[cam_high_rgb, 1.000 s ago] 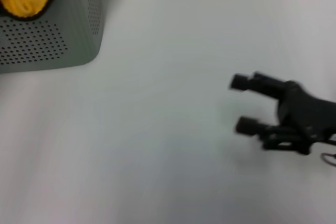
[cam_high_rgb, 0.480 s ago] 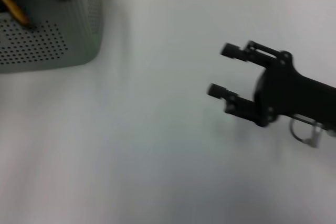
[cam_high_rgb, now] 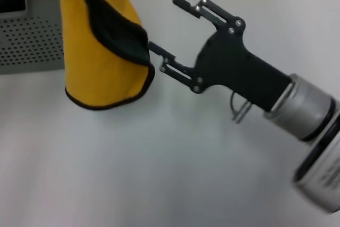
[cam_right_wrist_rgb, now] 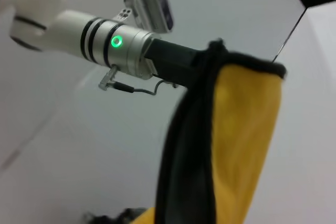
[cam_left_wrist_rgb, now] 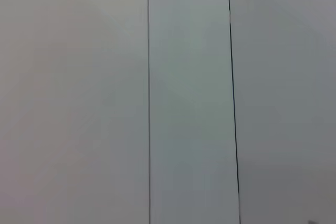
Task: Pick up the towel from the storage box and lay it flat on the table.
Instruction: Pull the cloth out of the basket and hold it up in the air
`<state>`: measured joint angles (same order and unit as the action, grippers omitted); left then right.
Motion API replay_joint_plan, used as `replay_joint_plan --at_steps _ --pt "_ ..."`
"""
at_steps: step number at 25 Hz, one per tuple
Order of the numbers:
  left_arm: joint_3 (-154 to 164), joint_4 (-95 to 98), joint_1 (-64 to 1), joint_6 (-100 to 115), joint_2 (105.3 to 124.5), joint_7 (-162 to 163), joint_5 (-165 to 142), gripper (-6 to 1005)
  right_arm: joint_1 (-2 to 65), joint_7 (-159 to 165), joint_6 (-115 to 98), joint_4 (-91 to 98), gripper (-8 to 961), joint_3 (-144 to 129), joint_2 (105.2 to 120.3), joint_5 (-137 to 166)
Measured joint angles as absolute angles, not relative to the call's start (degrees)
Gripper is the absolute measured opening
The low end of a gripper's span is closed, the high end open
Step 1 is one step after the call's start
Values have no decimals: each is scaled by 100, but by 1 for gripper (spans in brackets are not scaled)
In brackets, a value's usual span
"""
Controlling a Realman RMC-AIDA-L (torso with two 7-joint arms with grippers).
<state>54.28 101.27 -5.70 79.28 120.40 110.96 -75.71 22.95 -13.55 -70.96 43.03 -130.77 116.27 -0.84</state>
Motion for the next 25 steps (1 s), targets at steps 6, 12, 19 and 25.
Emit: replay_joint_plan --at_steps 6,12,19,25 --pt "5960 9996 -597 7499 12025 10857 -7712 23 2362 -3194 -7076 4692 644 -14425 11627 -1889" --pt "6500 9875 -553 7000 12034 10462 -7858 23 2345 -2992 -7163 4932 643 -14524 11626 -2517" --pt "7033 9689 -514 6467 12045 10010 -7833 23 2451 -1145 -7501 4764 641 -14535 11627 -2601" --pt "7331 9577 -374 6029 12048 9585 -7671 22 2434 514 -8341 4398 640 -14551 11627 -2478"
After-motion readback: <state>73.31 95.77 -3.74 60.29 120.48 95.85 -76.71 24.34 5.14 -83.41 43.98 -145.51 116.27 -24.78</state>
